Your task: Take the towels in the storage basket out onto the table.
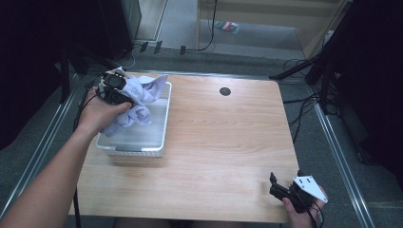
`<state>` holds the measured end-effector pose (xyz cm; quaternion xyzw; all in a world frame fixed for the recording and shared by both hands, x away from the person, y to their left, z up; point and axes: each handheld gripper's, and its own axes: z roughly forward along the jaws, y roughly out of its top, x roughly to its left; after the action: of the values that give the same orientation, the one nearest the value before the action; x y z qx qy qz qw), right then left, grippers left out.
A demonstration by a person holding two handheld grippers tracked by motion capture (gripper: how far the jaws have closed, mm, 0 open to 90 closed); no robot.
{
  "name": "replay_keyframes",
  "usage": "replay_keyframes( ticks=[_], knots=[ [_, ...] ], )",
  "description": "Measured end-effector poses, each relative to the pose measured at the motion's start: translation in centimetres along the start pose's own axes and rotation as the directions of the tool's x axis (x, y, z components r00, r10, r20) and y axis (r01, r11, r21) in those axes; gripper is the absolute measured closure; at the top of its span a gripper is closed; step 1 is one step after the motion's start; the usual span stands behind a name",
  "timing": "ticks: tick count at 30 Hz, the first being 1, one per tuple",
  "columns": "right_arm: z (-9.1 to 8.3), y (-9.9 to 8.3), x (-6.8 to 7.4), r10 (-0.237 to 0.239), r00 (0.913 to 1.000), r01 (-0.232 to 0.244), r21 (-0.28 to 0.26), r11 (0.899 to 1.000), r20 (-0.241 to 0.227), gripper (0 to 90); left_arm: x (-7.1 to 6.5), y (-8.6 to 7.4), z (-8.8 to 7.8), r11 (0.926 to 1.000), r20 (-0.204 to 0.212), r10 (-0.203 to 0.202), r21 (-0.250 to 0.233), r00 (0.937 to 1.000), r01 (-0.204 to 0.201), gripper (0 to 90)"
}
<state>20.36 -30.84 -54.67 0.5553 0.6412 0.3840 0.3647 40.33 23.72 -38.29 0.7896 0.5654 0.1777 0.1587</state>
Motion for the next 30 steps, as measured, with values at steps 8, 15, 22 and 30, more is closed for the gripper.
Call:
replay_keyframes(
  ticks=[8,15,22,30],
  knots=[
    [0.0,0.0,0.0,0.001,1.0000,-0.001,0.000,1.000,0.001,4.9,-1.4,0.8,-1.1,0.9994,0.003,0.023,-0.025,0.9997,-0.023,54.7],
    [0.1,0.0,0.0,0.002,1.0000,-0.002,0.003,1.000,0.001,4.9,-3.0,1.6,-1.6,0.9983,0.023,0.054,-0.026,0.9983,-0.053,54.7],
    [0.0,0.0,0.0,0.003,1.0000,-0.003,0.003,1.000,0.000,4.9,-4.8,2.5,-2.1,0.9953,0.026,0.091,-0.036,0.9955,-0.090,54.5],
    [0.0,0.0,0.0,0.000,1.0000,0.000,0.003,1.000,0.003,4.9,-7.3,3.8,-2.3,0.9907,0.035,0.128,-0.052,0.9912,-0.126,54.4]
  ],
)
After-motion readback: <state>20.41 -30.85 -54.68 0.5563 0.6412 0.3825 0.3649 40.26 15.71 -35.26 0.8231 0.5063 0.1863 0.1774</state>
